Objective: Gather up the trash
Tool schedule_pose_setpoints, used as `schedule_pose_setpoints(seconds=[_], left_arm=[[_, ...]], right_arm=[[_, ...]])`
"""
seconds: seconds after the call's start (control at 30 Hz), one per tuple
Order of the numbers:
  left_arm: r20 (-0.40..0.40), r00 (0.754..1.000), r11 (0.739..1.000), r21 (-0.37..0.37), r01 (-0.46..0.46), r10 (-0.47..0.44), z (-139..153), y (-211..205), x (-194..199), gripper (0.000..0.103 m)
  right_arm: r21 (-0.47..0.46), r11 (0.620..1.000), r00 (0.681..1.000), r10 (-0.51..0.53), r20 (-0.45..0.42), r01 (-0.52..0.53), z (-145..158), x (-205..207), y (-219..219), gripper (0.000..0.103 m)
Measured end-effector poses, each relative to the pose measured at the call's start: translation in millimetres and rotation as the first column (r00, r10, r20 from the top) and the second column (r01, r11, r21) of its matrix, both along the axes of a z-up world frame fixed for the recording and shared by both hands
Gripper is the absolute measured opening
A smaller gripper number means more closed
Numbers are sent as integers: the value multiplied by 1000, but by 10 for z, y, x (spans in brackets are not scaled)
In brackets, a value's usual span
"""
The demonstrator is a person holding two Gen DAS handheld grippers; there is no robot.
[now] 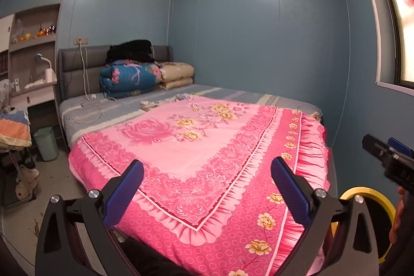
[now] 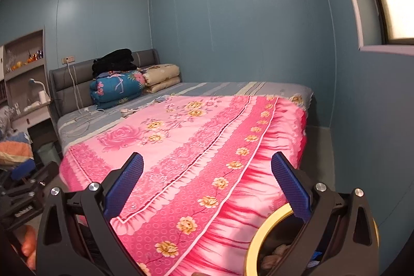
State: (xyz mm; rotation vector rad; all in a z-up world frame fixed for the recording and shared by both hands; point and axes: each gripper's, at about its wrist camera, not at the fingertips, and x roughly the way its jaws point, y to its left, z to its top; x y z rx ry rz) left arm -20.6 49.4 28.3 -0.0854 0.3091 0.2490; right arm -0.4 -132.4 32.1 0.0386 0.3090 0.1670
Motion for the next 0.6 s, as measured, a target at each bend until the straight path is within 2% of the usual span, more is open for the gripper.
schedule_pose_setpoints(seconds=[0.1,0.23,0.6], left_arm=[[20,1000,1000,-2,0,0,-1,-21,-107,95],[33,999,999,-31,8,-6,-13,-38,-230,95],[72,997,1000,-24,8,-6,-9,-110,-414,95]], right_arm=[[-24,1000,1000,-18,13,18,-70,-84,58,95],[-18,1000,1000,-12,-12,12,-137,-118,53,95],[6,1000,1000,-29,-8,29,-224,-170,-56,95]])
